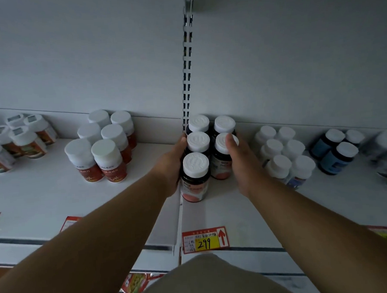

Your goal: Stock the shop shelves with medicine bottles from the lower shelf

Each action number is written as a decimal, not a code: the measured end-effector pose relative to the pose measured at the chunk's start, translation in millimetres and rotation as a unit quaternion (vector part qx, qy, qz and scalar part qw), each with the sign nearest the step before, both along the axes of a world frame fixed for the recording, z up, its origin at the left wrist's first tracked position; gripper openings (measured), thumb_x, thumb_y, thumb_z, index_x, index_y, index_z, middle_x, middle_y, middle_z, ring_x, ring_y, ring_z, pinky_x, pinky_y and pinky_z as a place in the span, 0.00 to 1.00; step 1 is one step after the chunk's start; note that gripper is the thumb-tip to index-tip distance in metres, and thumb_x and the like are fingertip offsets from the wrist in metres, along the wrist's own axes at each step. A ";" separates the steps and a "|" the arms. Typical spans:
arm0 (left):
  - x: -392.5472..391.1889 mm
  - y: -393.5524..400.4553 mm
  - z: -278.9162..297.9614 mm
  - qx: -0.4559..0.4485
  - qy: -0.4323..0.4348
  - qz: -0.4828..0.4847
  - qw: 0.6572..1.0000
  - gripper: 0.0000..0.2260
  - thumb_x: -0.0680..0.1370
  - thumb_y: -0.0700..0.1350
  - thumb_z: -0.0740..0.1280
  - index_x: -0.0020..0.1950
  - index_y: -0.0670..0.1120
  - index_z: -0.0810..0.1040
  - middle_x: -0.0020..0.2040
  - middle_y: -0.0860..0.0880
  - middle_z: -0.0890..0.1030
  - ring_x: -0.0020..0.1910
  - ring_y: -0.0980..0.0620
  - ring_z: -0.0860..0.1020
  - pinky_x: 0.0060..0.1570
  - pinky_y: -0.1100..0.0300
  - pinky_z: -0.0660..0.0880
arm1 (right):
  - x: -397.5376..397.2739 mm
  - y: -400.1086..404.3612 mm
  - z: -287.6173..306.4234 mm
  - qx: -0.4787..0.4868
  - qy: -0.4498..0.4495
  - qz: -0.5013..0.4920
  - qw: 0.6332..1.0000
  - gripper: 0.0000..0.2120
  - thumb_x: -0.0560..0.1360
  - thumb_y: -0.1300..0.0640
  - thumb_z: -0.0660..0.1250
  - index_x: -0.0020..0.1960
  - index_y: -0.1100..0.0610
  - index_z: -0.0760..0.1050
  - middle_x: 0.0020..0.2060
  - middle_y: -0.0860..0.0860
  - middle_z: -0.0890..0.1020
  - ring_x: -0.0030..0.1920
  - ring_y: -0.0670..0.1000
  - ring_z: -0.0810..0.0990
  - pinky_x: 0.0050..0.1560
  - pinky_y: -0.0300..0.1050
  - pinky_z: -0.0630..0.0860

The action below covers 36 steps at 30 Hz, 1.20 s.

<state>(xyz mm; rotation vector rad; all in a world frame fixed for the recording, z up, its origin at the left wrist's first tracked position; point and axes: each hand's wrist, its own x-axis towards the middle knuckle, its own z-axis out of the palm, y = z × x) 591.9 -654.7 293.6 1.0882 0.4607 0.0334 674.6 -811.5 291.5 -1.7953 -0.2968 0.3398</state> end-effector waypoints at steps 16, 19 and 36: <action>-4.3 11.6 -11.8 0.054 0.037 0.042 0.997 0.21 0.77 0.62 0.64 0.67 0.54 0.77 0.63 0.49 0.81 0.63 0.47 0.79 0.68 0.45 0.71 | -18.3 -5.1 12.8 -0.023 -0.030 -0.057 0.998 0.28 0.78 0.34 0.56 0.71 0.49 0.69 0.62 0.43 0.76 0.64 0.47 0.74 0.62 0.49 0.69; -31.9 12.9 -11.9 0.232 0.038 0.093 0.967 0.11 0.82 0.43 0.62 0.61 0.55 0.76 0.60 0.53 0.81 0.58 0.52 0.79 0.64 0.53 0.74 | -45.6 -15.9 9.3 -0.106 -0.068 -0.127 0.984 0.34 0.75 0.32 0.56 0.72 0.53 0.66 0.65 0.50 0.75 0.64 0.52 0.73 0.63 0.53 0.71; -81.8 4.6 -12.0 0.515 -0.012 -0.075 0.854 0.25 0.71 0.55 0.76 0.65 0.56 0.74 0.55 0.59 0.80 0.50 0.61 0.78 0.45 0.71 0.71 | -121.4 0.0 -11.6 -0.149 -0.225 -0.051 0.962 0.23 0.74 0.52 0.73 0.65 0.56 0.71 0.58 0.51 0.77 0.55 0.49 0.76 0.54 0.44 0.75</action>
